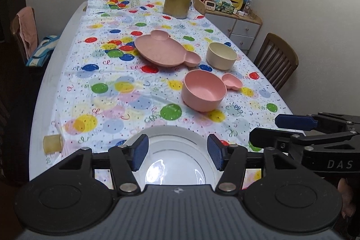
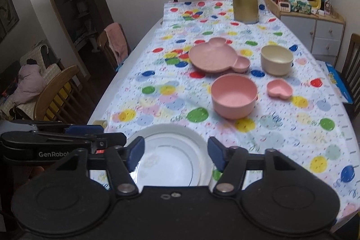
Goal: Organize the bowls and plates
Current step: 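Move both grippers toward the pink bear-shaped plate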
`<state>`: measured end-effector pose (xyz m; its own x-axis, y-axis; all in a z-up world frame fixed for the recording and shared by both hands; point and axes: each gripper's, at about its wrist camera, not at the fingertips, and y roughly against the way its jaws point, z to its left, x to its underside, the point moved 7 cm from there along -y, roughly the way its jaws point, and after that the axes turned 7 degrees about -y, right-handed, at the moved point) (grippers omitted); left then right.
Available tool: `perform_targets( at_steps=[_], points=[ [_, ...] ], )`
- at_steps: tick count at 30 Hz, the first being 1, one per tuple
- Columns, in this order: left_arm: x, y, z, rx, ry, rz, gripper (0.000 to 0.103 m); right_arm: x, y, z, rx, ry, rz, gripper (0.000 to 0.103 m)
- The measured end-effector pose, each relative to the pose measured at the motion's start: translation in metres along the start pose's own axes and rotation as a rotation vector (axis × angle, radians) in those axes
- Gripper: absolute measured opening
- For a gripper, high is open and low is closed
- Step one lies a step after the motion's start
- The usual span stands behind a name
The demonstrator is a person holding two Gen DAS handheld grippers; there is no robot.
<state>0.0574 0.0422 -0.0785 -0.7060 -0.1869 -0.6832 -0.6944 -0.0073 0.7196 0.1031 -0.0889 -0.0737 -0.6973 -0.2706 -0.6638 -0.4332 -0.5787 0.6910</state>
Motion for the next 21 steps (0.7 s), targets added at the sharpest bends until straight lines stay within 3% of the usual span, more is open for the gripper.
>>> perform_targets(
  at_steps=[3,7,12,21],
  points=[
    [-0.012,-0.006,-0.001,-0.019,0.001,-0.009,0.058,-0.011,0.0,-0.006,-0.004,0.01,-0.013,0.072],
    [-0.031,-0.014,-0.002,-0.063,0.001,-0.036,0.074,-0.028,-0.006,-0.015,-0.008,0.028,-0.029,0.083],
    [-0.059,-0.031,-0.003,-0.088,0.021,-0.056,0.077,-0.056,-0.019,-0.029,-0.016,0.054,-0.049,0.098],
    [-0.1,-0.083,0.0,-0.154,0.053,-0.04,0.08,-0.106,-0.056,-0.059,-0.03,0.093,-0.042,0.102]
  ],
)
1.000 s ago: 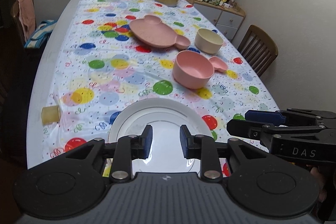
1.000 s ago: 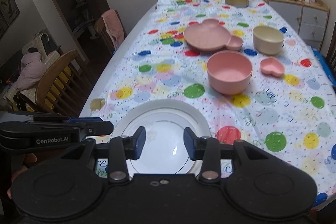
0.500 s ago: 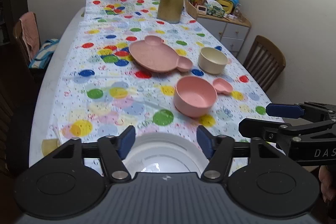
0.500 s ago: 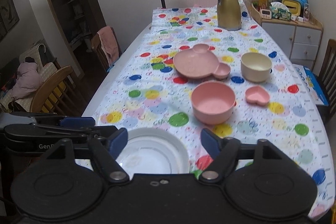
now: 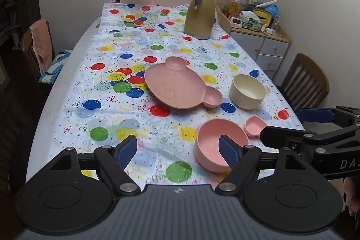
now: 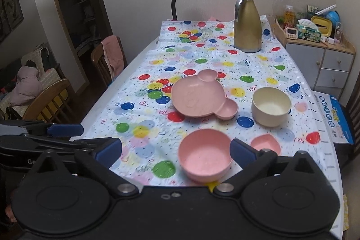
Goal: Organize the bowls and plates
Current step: 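Move both grippers toward the pink bear-shaped plate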
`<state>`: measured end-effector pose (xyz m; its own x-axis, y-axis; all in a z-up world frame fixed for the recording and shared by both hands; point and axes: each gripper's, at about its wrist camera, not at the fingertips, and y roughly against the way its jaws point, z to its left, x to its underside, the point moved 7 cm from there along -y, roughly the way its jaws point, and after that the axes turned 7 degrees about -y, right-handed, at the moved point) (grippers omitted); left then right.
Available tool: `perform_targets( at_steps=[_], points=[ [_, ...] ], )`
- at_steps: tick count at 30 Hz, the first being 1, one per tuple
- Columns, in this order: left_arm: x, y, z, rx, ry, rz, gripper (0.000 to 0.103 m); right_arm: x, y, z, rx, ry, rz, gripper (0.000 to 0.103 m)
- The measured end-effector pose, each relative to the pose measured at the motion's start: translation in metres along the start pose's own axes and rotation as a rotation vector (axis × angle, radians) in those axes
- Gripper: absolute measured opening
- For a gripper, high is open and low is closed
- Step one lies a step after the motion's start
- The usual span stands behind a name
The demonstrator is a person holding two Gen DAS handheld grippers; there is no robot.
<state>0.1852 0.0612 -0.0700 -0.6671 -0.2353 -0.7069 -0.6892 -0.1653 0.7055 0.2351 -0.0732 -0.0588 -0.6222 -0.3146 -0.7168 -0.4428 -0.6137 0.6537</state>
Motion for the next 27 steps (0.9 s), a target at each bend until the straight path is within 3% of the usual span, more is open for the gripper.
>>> perform_targets(
  at_steps=[17,27],
  points=[
    [-0.062,-0.126,0.029,-0.126,0.073,0.106,0.08,-0.073,-0.123,-0.07,0.02,0.053,0.11,0.1],
    [-0.077,-0.195,0.045,-0.136,0.134,0.19,0.08,-0.1,-0.2,-0.088,0.036,0.063,0.187,0.096]
  ],
)
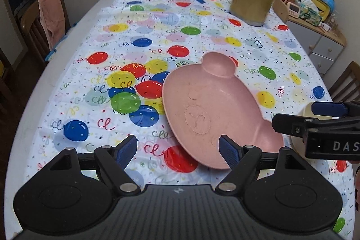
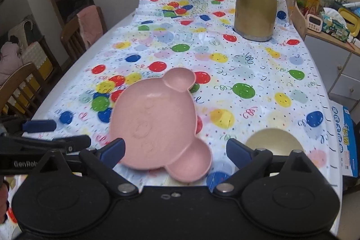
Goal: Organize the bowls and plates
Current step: 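Move both grippers toward the pink bear-shaped plate, then close both grippers on the pink bear-shaped plate rim and lift it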
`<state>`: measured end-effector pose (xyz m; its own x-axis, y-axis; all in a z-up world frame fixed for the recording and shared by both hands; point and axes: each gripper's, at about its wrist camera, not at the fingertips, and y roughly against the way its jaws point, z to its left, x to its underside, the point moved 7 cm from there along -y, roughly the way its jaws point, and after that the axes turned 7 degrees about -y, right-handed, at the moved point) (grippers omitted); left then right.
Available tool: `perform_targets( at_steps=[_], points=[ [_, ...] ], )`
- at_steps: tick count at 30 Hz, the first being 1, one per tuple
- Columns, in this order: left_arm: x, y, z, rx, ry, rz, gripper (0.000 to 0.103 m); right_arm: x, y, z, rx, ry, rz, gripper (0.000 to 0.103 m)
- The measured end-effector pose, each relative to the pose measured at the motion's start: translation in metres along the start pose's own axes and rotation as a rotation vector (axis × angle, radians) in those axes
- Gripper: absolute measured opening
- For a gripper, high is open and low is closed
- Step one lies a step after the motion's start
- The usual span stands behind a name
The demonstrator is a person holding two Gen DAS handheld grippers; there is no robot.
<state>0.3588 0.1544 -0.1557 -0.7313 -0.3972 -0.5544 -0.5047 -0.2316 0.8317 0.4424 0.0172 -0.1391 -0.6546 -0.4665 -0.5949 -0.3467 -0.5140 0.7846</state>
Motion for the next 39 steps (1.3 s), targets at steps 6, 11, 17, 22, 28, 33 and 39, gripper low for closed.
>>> perform_targets(
  at_steps=[6,11,17,22,28,33,39],
  points=[
    [-0.013,-0.038,0.007,0.014,0.059,0.058,0.08,-0.021,-0.04,-0.006,0.015,-0.003,0.036,0.089],
    [-0.015,-0.062,0.016,-0.035,0.057,0.077,0.08,-0.027,-0.071,-0.012,0.032,-0.022,0.077,0.081],
    [-0.018,-0.075,0.019,-0.023,0.082,0.073,0.079,-0.029,-0.1,-0.017,0.047,-0.035,0.12,0.066],
    [-0.021,-0.082,0.017,-0.01,0.071,0.064,0.063,-0.029,-0.115,-0.02,0.048,-0.037,0.148,0.046],
    [-0.023,-0.089,0.016,0.014,0.089,0.076,0.034,-0.029,-0.123,-0.023,0.04,-0.053,0.16,0.03],
    [-0.023,-0.091,0.016,0.013,0.096,0.081,0.021,-0.028,-0.125,-0.025,0.029,-0.066,0.163,0.015],
    [-0.021,-0.088,0.019,0.022,0.108,0.09,0.014,-0.029,-0.124,-0.027,0.028,-0.076,0.155,0.007]
  ],
)
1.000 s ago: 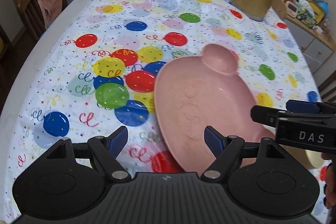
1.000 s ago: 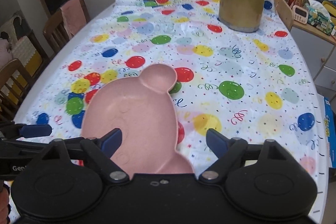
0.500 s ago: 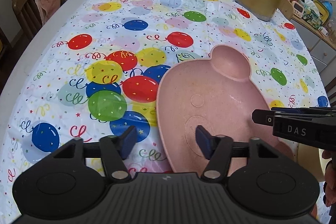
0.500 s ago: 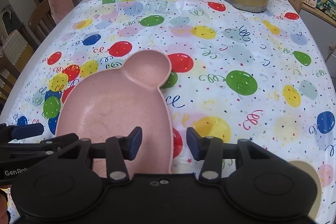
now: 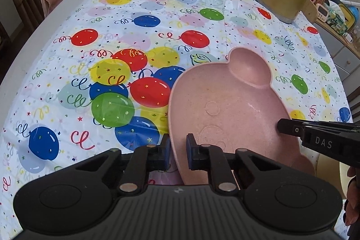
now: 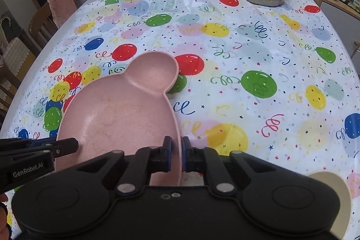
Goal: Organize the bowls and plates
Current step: 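Close both grippers on the pink bear-shaped plate rim and lift it, then carry the pink bear-shaped plate onto the stacked white plates with both grippers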
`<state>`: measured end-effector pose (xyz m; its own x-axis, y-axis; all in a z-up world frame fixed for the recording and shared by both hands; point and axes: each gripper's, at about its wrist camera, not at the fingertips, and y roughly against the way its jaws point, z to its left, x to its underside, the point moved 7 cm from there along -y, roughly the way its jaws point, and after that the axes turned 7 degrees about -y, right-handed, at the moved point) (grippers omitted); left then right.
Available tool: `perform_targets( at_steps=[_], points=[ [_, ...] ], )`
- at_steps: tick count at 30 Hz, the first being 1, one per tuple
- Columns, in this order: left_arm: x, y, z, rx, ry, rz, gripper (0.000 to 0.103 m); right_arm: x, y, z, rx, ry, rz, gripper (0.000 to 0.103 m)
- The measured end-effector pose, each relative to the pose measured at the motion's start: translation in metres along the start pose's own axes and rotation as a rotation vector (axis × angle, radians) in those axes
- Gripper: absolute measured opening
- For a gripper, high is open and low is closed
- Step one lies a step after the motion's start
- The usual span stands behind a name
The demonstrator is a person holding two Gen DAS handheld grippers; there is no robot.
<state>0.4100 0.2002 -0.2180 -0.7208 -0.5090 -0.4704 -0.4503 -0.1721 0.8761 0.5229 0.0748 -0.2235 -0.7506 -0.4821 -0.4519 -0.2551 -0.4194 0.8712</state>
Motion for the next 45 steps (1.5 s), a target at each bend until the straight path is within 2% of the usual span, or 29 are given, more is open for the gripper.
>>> perform_targets(
  at_steps=[6,12,22,32,45],
  points=[
    [0.0,0.018,0.0,0.008,-0.017,-0.018,0.014,-0.001,0.009,0.003,0.005,0.021,-0.029,0.007],
    [0.003,0.047,0.004,0.019,-0.031,-0.027,0.014,-0.001,0.031,0.008,-0.036,0.026,-0.046,0.006],
    [0.03,0.104,0.01,0.035,-0.063,-0.032,0.014,0.017,0.085,0.026,-0.104,0.066,-0.052,0.004],
    [0.079,0.167,0.021,0.067,-0.098,-0.044,0.014,0.057,0.147,0.051,-0.135,0.086,-0.067,0.003],
    [0.168,0.229,0.048,0.119,-0.144,-0.014,0.014,0.139,0.205,0.094,-0.121,0.092,-0.072,0.004]
  ],
)
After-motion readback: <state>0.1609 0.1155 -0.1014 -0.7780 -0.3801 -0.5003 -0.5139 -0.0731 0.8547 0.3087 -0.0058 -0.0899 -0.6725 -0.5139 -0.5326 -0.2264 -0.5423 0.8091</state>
